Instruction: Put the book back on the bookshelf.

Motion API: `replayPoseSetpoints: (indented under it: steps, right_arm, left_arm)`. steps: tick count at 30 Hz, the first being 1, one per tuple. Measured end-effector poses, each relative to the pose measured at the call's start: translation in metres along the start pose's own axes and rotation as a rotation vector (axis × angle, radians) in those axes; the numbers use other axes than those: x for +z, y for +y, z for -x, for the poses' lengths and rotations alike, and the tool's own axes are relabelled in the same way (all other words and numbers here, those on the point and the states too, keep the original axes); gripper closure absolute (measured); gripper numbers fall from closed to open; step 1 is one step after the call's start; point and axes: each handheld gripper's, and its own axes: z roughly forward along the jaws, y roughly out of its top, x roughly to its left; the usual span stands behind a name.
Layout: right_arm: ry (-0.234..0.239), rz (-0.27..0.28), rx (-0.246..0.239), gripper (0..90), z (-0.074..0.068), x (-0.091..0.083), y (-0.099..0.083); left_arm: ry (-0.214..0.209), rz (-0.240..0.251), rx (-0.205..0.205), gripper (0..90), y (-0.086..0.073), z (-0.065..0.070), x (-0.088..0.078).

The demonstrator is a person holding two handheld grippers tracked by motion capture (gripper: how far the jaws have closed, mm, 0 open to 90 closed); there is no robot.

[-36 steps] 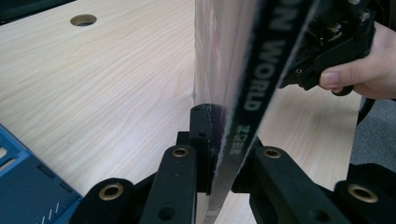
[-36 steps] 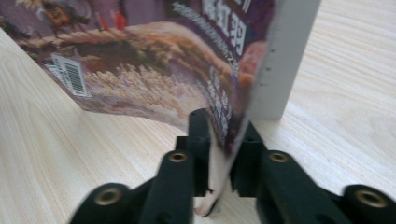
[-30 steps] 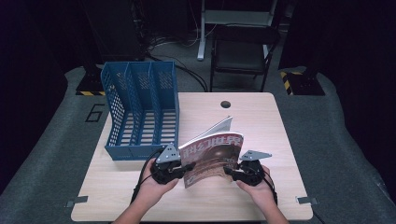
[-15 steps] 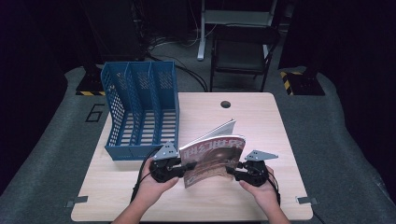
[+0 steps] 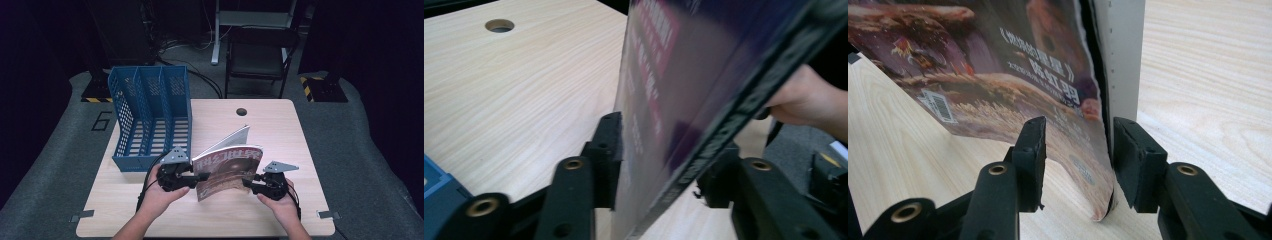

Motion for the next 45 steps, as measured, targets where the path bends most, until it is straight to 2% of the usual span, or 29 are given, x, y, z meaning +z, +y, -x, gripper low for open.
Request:
replayPoseSetpoints:
  steps: [4,8,14,17,20,28,34,35,42,45]
  right_arm:
    - [0.004,0.001,0.009,57.7,0.0,0.0,-0.001]
    - [0.002,0.003,0.01,57.7,0.0,0.0,-0.001]
    - [0.002,0.002,0.012,55.6,0.002,-0.001,-0.001]
    - [-0.004,0.001,0.011,55.3,0.003,0.0,-0.001]
    - [-0.005,-0.001,0.025,55.0,0.002,-0.001,-0.001]
    - [-0.005,0.001,0.023,55.0,0.003,-0.001,-0.001]
    - [-0.006,-0.004,0.032,54.5,0.002,-0.001,-0.001]
    - [-0.006,-0.002,0.022,54.4,0.003,-0.001,-0.001]
    - [-0.005,0.002,0.024,54.4,0.003,-0.002,-0.001]
    - [-0.004,0.003,0.022,54.4,0.003,-0.002,-0.001]
  left_arm:
    - [0.014,-0.014,0.015,53.8,0.01,0.003,-0.007]
    - [0.026,-0.022,0.01,52.0,0.017,0.003,-0.01]
    - [0.022,-0.038,0.021,50.6,0.031,0.008,-0.014]
    - [0.006,-0.047,0.034,51.2,0.039,0.01,-0.016]
    - [0.001,-0.055,0.027,51.4,0.044,0.01,-0.016]
    - [0.004,-0.072,0.026,51.6,0.053,0.01,-0.018]
    - [-0.003,-0.095,0.047,53.1,0.06,0.014,-0.017]
    - [-0.001,-0.099,0.049,54.2,0.061,0.015,-0.016]
    - [0.008,-0.101,0.055,55.0,0.067,0.016,-0.014]
    - [-0.003,-0.107,0.06,57.0,0.07,0.017,-0.011]
